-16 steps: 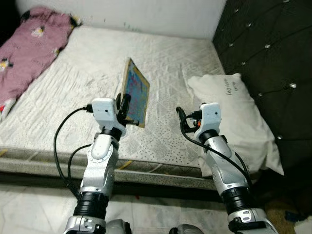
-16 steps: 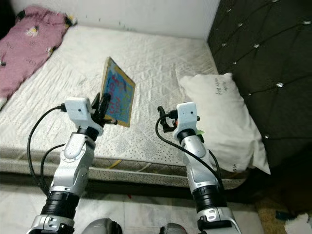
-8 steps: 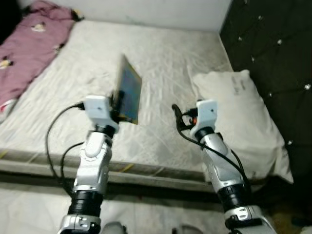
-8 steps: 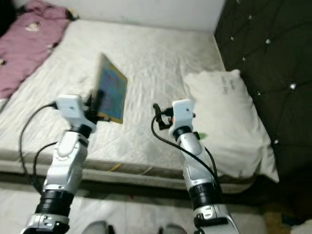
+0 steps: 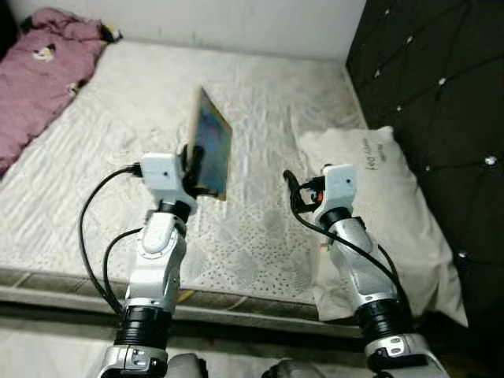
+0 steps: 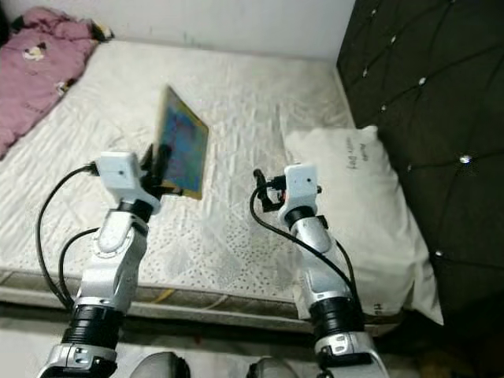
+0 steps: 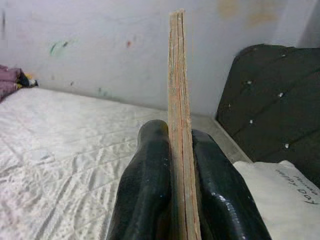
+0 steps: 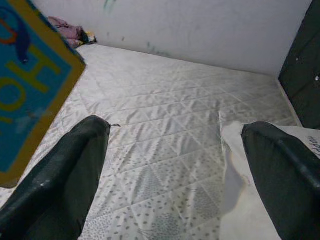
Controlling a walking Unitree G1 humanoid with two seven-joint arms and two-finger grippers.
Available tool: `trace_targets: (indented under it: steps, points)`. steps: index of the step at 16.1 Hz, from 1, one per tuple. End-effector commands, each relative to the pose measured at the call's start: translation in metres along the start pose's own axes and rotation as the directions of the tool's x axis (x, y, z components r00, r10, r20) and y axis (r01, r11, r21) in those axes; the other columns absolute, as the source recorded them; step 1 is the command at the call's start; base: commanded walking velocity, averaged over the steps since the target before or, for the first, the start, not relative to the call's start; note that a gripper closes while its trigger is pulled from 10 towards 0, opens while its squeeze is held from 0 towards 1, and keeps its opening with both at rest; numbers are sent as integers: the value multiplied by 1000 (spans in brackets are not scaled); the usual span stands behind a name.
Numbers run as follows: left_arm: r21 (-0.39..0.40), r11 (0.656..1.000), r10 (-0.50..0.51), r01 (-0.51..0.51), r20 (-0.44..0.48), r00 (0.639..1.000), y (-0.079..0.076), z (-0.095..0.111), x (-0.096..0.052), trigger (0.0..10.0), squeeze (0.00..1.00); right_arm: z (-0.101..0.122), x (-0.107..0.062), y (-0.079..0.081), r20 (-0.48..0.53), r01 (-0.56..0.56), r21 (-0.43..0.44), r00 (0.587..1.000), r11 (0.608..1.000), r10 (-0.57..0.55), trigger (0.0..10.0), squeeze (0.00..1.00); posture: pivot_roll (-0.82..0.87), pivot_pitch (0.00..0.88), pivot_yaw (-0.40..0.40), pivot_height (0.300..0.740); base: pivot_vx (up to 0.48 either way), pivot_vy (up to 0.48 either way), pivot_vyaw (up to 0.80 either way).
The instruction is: Clean up the room
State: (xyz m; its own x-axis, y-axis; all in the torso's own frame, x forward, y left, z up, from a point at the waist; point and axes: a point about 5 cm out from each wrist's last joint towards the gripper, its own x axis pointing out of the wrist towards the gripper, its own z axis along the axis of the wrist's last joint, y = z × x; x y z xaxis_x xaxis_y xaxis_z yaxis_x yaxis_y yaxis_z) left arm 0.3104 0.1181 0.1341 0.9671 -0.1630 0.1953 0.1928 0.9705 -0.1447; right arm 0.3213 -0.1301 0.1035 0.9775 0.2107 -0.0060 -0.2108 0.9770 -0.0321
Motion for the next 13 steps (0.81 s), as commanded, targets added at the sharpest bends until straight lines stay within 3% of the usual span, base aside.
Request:
trace_targets:
  steps: [1, 13]
  points:
    - [-1, 1000, -25, 25, 20, 999, -9, 5, 3, 10000, 0, 1, -1, -7, 0, 25, 9, 1000, 1000, -25, 10000, 0, -14, 20, -43, 740, 0, 0, 0]
    - [3, 1000, -14, 14, 12, 1000, -8, 3, 3, 10000, 0, -1, -1, -8, -15, 37, 19, 999, 999, -37, 10000, 0, -14, 20, -43, 740, 0, 0, -800]
